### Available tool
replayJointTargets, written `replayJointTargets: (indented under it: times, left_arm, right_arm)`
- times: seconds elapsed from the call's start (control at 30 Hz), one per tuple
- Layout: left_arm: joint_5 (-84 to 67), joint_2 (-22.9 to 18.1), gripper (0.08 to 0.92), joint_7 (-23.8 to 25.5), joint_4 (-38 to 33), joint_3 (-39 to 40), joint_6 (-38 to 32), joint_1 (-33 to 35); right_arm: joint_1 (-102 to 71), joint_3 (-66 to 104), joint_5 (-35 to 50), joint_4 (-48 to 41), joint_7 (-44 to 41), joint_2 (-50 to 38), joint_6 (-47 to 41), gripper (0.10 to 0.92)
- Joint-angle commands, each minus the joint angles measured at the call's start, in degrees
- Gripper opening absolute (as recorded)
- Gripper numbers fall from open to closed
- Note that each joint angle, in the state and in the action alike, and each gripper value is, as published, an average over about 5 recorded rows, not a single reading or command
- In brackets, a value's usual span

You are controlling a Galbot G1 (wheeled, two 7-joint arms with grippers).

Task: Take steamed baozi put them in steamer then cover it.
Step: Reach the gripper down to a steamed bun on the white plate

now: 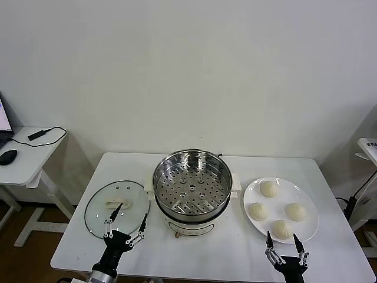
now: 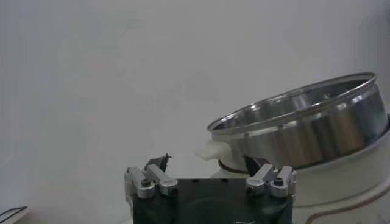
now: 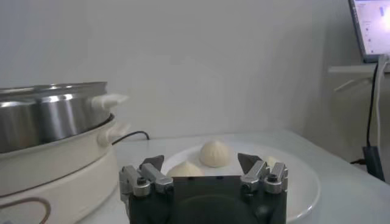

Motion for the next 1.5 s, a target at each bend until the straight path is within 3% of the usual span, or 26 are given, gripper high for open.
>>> replayJointTargets:
  times: [0.03, 0.23, 0.47, 0.57, 0.67, 0.87, 1.13, 1.33, 1.5]
  left_arm:
    - [0.04, 0.03, 0.823, -0.12, -0.22, 0.21, -0.18, -0.05]
    - [0.01, -0.06, 0.823, -0.15, -0.80, 0.44, -0.13, -0.23]
    - [0.02, 0.19, 0.823, -0.17, -1.36, 0.96, 0.08, -0.58]
    - [0.01, 0.26, 0.823, -0.20, -1.34, 1.17, 0.12, -0.74]
    - [0.02, 0.31, 0.823, -0.22, -1.47, 1.51, 0.24, -0.78]
    - [0.05, 0.32, 0.823, -0.30, -2.11, 1.97, 0.50, -0.71]
    - [0.12, 0.14, 0.823, -0.34, -2.20, 1.94, 0.46, -0.57]
    - [0.20, -0.16, 0.823, -0.41, -2.30, 1.75, 0.49, -0.22]
    - [0.33, -0.42, 0.823, -0.52, -2.29, 1.64, 0.54, 0.02]
  right_arm:
    - [10.22, 1.68, 3.12, -0.12, 2.55, -4.79, -7.57, 0.823]
    - [27.21, -0.75, 10.29, -7.01, 5.77, -12.78, -14.47, 0.823]
    - [48.95, -11.98, 21.07, -21.01, 2.54, -22.88, -16.23, 0.823]
    - [57.84, -18.79, 24.46, -28.99, -3.57, -26.48, -15.90, 0.823]
    - [65.31, -26.02, 25.44, -36.09, -16.49, -29.93, -15.68, 0.823]
    - [79.49, -42.68, 14.41, -47.05, -48.76, -35.52, -18.58, 0.823]
    - [97.60, -57.31, -3.93, -62.03, -79.97, -31.53, -12.48, 0.823]
    - [103.53, -62.58, -17.27, -67.52, -90.13, -26.63, -10.63, 0.823]
    - [106.12, -67.22, -24.54, -69.03, -91.61, -22.94, -11.28, 0.823]
